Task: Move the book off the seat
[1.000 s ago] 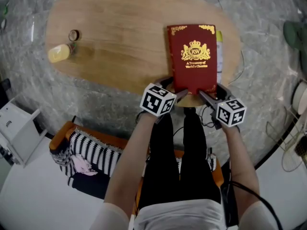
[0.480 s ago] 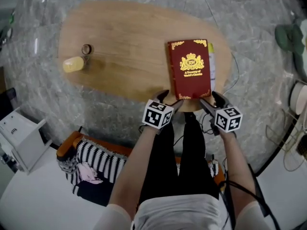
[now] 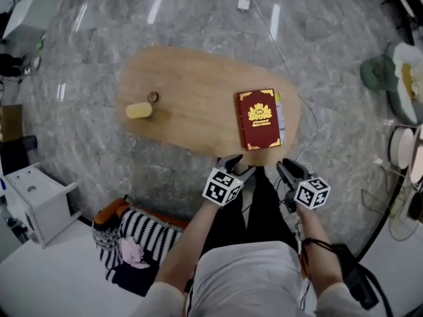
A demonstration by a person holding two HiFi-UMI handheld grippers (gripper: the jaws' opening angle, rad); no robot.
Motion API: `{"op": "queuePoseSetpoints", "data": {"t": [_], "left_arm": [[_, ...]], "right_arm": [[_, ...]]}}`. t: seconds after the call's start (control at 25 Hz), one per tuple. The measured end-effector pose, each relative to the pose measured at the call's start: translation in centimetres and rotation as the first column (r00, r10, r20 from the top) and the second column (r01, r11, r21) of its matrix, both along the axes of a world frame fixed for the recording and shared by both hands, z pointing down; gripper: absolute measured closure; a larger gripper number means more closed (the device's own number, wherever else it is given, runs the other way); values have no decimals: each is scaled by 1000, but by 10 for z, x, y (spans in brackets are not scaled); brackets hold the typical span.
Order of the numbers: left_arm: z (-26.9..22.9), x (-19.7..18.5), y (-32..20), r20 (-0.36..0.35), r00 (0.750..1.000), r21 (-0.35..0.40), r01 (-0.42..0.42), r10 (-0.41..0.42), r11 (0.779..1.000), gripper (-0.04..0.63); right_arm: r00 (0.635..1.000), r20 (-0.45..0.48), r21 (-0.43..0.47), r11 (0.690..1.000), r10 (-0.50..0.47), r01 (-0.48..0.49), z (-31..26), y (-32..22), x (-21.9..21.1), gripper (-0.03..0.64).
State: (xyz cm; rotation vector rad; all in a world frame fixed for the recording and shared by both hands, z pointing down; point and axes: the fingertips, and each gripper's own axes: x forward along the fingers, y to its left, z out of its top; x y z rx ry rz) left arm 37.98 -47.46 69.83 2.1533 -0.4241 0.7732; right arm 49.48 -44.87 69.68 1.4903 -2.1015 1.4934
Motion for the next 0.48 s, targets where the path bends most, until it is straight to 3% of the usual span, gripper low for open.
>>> {"op": "queuePoseSetpoints", "data": {"t": [0.12,0.32,0.48], "left_arm": [[-47,-9,11,-20,1000,52,-17,18,999,393],[-99,-28,17,-52,998,46,37,-34,998,422],[-138,-33,20,-56,998,123,25,-18,992,470]], "right_arm": [[1000,8,45,999,24,-25,-50,14,-4,524],[997,-2,79,994,71,-71,-113,31,-1,537],[997,-41,147,988,60,-53,-161,41,3,548]]}}
